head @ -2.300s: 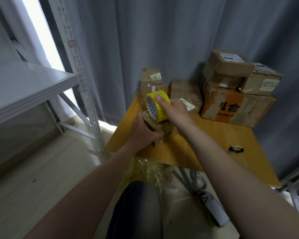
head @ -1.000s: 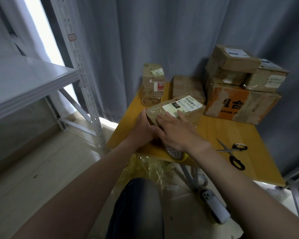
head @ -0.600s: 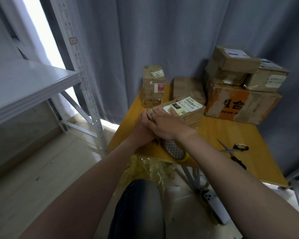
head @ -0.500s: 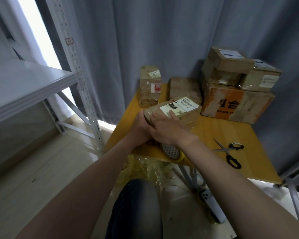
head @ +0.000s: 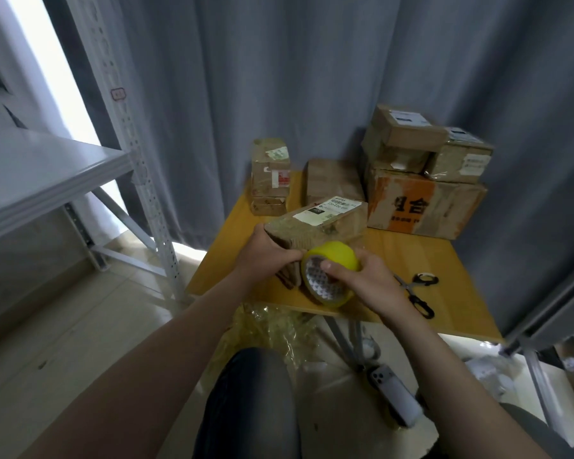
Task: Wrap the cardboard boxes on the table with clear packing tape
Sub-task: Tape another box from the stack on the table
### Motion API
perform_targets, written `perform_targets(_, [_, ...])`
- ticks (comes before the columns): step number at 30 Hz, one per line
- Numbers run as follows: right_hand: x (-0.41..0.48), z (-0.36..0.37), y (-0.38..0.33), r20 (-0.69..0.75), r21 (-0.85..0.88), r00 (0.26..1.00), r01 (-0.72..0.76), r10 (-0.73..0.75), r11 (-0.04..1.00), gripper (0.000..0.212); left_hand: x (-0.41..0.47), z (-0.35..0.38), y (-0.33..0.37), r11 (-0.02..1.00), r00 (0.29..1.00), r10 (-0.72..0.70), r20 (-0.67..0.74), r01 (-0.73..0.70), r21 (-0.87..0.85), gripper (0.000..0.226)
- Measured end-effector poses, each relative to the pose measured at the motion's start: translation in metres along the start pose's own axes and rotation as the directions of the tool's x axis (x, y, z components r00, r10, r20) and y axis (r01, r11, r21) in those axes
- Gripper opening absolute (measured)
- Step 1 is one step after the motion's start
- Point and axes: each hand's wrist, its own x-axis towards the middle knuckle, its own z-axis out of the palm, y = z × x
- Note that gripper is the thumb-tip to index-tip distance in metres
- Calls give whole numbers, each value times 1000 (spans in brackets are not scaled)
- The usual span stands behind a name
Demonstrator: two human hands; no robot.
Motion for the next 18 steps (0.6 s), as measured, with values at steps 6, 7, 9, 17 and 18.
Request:
perform_targets(6, [12,-9,-24,-45,241,973,229,-225,943,28,-9,-7,15,885,899,-293,324,384,-263,46])
perform_targets(7, [17,-5,-25,-50,204,968,250,-245,947,23,-8,-8,12,861,881,-325,345,427,-277,57])
perform_targets(9, [25,5,-21,-57,177,967,255,-249,950,17,-6,-10,7,831,875,-345,339,453,-322,71])
perform_targets(17, [48,22,-12,-94,267,982,183,-163,946,36,-3,-27,5,819,942,-233,242,324,-473,27])
perform_targets(18, [51,25,-11,-102,272,983,173,-150,947,31,-4,-30,1,733,939,-202,277,333,-594,31])
